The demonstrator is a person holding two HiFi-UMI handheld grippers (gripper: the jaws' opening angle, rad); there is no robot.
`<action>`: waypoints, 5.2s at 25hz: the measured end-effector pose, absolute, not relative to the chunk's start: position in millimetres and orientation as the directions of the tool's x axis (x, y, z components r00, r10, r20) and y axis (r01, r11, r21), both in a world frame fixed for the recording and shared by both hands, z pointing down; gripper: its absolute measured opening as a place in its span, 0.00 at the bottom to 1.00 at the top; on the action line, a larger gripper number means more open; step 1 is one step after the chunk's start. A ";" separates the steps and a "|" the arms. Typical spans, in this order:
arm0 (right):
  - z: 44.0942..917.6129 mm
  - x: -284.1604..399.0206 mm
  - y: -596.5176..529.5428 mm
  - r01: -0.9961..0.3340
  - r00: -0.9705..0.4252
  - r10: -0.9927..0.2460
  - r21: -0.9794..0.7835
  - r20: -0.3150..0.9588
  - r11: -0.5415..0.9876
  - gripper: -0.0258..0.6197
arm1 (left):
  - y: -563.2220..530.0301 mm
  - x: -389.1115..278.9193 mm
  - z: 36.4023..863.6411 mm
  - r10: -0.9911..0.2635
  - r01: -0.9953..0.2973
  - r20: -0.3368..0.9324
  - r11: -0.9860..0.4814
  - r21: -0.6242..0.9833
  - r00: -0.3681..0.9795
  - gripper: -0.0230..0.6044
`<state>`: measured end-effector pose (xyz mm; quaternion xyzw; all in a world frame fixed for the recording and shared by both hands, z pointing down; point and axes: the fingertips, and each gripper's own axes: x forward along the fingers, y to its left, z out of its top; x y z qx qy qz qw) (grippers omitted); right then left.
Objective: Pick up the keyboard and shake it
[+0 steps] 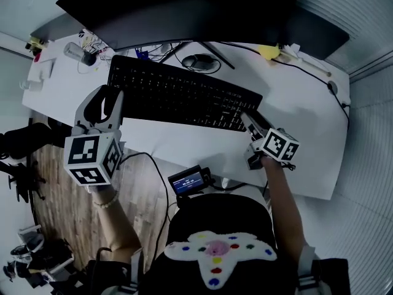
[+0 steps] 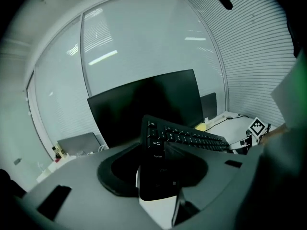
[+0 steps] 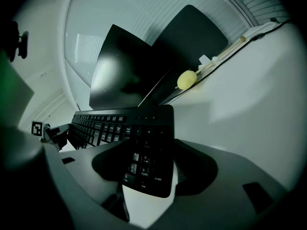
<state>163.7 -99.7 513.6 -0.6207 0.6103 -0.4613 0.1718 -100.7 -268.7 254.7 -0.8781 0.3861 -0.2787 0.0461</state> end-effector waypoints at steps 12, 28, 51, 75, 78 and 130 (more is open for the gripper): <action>485.8 161.7 -127.2 -0.555 -0.209 -0.974 -0.831 0.088 0.044 0.47 | -205.8 -90.5 176.1 -0.818 -0.644 0.254 -0.566 -0.515 0.516 0.32; 440.0 129.6 -183.2 -0.491 -0.287 -0.957 -0.853 -0.033 0.176 0.47 | -187.9 -96.5 106.7 -0.869 -0.620 0.142 -0.443 -0.648 0.473 0.32; 428.8 207.2 -83.9 -0.737 -0.060 -0.947 -0.654 0.316 -0.171 0.47 | -229.5 -99.2 204.0 -0.722 -0.669 0.224 -0.692 -0.272 0.655 0.32; 489.3 209.6 -27.9 -0.771 0.136 -0.729 -0.390 0.671 -0.503 0.47 | -285.5 -92.1 412.9 -0.465 -0.613 0.503 -0.770 0.177 0.729 0.32; 497.7 208.5 -24.4 -0.769 0.149 -0.701 -0.364 0.698 -0.525 0.47 | -287.5 -91.5 434.2 -0.435 -0.608 0.523 -0.764 0.217 0.733 0.31; 521.8 208.8 -2.8 -0.790 0.334 -0.644 -0.168 0.688 -0.590 0.18 | -276.4 -113.9 490.7 -0.553 -0.738 0.601 -0.668 0.093 0.577 0.10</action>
